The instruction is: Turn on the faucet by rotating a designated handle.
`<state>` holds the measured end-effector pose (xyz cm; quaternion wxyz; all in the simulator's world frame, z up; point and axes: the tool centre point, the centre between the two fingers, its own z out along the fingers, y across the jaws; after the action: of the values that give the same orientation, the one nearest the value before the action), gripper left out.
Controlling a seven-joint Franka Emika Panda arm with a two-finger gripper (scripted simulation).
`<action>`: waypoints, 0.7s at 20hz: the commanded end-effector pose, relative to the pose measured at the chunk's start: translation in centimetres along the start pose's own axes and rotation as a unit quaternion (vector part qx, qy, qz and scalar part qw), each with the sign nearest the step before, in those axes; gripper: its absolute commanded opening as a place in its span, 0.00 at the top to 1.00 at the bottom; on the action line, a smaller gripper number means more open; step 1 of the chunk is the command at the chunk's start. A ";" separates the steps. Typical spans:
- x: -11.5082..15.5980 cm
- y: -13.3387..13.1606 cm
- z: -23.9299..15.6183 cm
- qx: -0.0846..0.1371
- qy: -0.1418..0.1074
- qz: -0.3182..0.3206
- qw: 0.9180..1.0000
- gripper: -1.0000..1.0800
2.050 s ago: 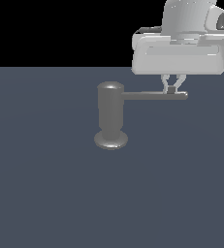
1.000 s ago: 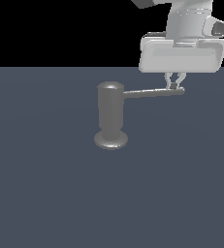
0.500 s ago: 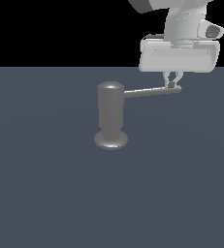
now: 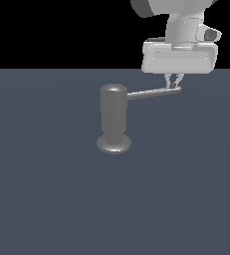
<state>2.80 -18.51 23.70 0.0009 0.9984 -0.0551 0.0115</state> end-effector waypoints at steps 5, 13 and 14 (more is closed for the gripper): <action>2.0 -0.5 0.8 0.001 -0.003 -0.001 1.000 1.00; 4.1 -0.5 1.0 0.001 -0.005 0.002 1.000 1.00; 4.4 -0.5 1.1 0.001 -0.006 0.003 1.000 1.00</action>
<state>6.87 -18.56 23.88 0.0010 0.9983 -0.0571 0.0124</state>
